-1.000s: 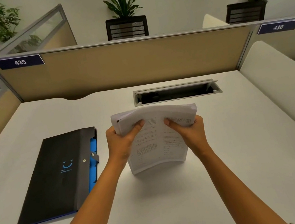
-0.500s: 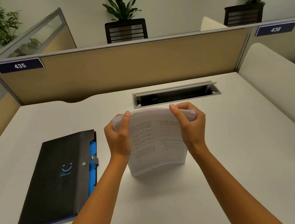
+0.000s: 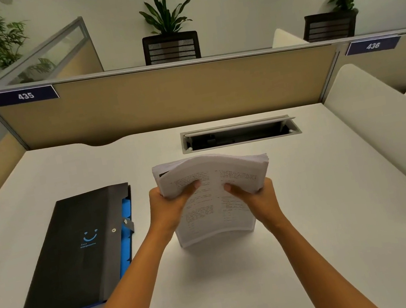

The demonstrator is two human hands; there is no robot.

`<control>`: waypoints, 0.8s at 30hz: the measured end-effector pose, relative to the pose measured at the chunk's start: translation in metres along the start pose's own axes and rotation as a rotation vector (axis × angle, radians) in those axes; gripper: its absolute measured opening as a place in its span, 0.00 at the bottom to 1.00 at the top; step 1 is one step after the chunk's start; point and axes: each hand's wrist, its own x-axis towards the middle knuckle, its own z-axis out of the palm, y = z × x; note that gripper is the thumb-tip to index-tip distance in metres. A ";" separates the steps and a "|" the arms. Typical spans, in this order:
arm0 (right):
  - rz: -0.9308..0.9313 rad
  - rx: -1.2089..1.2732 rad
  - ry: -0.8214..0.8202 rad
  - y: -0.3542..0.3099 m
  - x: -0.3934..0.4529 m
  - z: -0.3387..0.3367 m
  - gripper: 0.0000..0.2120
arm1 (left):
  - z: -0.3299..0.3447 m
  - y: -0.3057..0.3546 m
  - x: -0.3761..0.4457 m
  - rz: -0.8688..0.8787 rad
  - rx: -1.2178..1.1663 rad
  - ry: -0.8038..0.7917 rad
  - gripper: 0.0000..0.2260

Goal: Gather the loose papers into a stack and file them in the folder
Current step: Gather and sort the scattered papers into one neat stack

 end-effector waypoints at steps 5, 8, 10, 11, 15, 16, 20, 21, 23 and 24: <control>-0.013 0.011 0.020 -0.006 0.005 -0.002 0.17 | -0.007 0.008 0.004 0.000 0.000 -0.066 0.11; -0.036 0.037 -0.004 -0.004 0.004 -0.006 0.18 | -0.011 0.005 0.001 -0.005 -0.005 -0.107 0.12; -0.020 0.043 -0.027 0.002 0.001 -0.007 0.19 | -0.011 -0.001 -0.001 -0.023 -0.010 -0.109 0.16; -0.006 0.038 -0.033 0.004 0.000 -0.006 0.20 | -0.010 -0.004 -0.003 -0.030 -0.011 -0.114 0.18; -0.011 0.033 -0.042 0.005 -0.001 -0.001 0.20 | -0.008 -0.006 -0.004 -0.019 -0.025 -0.107 0.16; -0.022 0.034 -0.040 0.004 0.001 0.000 0.20 | -0.008 -0.004 -0.003 -0.014 -0.031 -0.108 0.16; -0.034 0.014 -0.044 0.006 0.003 -0.003 0.21 | -0.012 -0.004 0.000 -0.023 -0.040 -0.138 0.17; -0.020 0.007 -0.049 0.008 0.003 -0.003 0.21 | -0.012 -0.006 -0.001 -0.033 -0.033 -0.140 0.18; 0.000 -0.003 -0.070 0.013 0.002 -0.004 0.21 | -0.011 -0.010 -0.002 -0.057 -0.026 -0.130 0.20; 0.003 -0.010 -0.078 0.015 0.001 -0.004 0.21 | -0.010 -0.012 -0.002 -0.067 -0.025 -0.123 0.21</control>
